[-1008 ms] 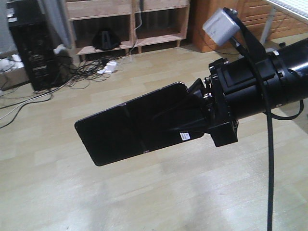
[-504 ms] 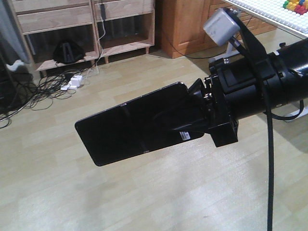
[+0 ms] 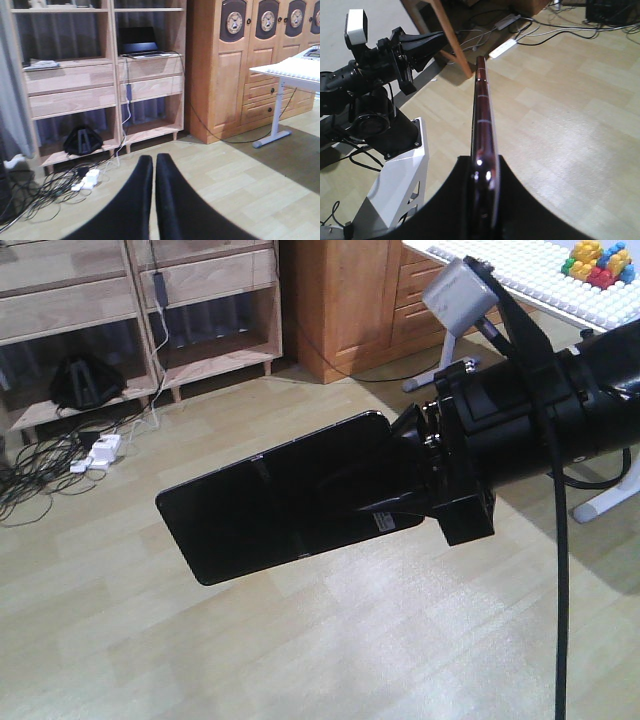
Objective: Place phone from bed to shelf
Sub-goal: 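Carry the phone in the right gripper to the wooden shelf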
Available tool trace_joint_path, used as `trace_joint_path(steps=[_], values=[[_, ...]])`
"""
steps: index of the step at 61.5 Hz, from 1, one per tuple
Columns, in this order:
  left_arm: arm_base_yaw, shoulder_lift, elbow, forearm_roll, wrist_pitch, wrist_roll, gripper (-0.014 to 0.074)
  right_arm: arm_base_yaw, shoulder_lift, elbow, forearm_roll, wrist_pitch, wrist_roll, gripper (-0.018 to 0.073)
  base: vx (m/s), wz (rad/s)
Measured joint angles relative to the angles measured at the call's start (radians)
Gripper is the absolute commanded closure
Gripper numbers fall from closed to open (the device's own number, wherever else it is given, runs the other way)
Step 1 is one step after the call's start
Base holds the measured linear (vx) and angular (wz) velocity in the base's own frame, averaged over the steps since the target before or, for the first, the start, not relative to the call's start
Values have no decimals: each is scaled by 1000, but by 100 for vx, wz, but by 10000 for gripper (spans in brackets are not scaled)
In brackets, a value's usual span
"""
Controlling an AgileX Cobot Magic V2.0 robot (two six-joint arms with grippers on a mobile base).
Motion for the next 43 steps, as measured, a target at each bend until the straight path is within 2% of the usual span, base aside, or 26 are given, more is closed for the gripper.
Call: trace_joint_path(steps=[43], values=[[0,0,0,0,0,0,595,0,0,0,1,0,0,561,44,-13]])
